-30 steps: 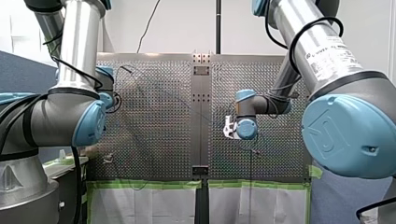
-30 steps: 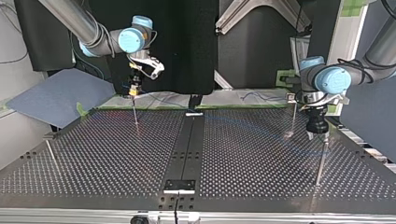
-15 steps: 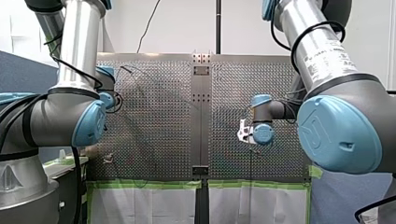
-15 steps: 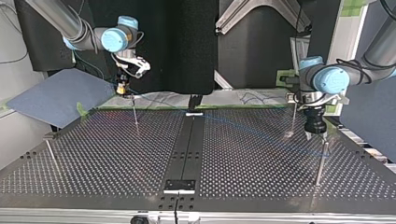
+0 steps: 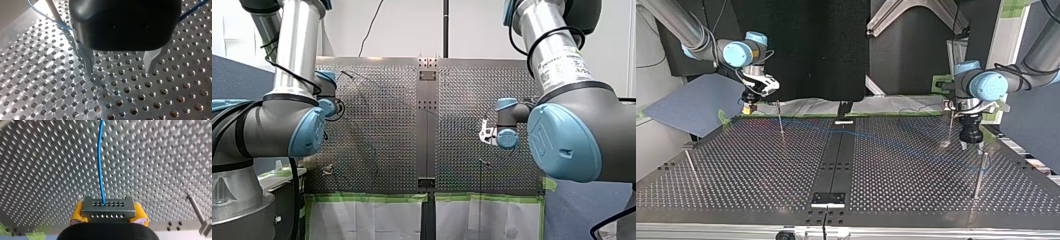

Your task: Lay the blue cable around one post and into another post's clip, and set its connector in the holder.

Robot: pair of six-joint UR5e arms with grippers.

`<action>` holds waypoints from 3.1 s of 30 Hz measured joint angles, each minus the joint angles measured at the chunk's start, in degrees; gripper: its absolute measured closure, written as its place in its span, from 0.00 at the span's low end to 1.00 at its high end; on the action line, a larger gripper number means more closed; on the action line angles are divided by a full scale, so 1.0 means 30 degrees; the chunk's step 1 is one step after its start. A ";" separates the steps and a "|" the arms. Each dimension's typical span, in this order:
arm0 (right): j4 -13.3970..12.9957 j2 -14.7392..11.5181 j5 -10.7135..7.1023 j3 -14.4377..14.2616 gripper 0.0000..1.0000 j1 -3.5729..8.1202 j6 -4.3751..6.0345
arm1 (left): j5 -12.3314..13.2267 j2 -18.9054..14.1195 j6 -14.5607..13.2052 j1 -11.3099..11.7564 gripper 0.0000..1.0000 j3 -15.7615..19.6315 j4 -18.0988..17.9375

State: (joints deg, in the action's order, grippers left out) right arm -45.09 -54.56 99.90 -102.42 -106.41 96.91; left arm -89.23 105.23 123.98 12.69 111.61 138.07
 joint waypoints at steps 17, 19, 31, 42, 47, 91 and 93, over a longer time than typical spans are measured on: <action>0.1606 0.1886 0.0728 -0.0486 1.00 0.2985 0.0760 | -0.0006 0.0000 -0.0021 -0.0104 0.00 -0.0003 0.0035; 0.1485 0.2185 0.0755 -0.0685 1.00 0.3315 0.0825 | -0.0006 0.0000 -0.0021 -0.0120 0.00 -0.0003 0.0035; 0.0554 0.2549 0.0742 -0.1615 1.00 0.5450 0.1361 | -0.0026 0.0000 -0.0021 -0.0185 0.00 -0.0004 0.0038; -0.0155 0.2639 -0.0132 -0.1650 1.00 0.6404 0.1320 | -0.0072 0.0001 -0.0021 -0.0193 0.00 -0.0004 0.0034; -0.0157 0.2665 -0.0442 -0.1657 1.00 0.6235 0.1191 | -0.0113 0.0000 -0.0021 -0.0193 0.00 -0.0004 0.0049; -0.0223 0.2717 -0.2804 -0.1658 1.00 0.4100 -0.0011 | 0.2604 -0.0001 0.4351 -0.0280 0.00 0.0437 0.0978; -0.0220 0.2712 -0.2803 -0.1663 1.00 0.4071 -0.0012 | 0.2421 0.0000 0.4705 -0.0298 0.00 0.0749 0.0934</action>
State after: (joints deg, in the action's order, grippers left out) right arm -45.75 -46.43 91.49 -107.41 -94.20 96.87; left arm -81.97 105.23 138.10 11.79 113.86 140.87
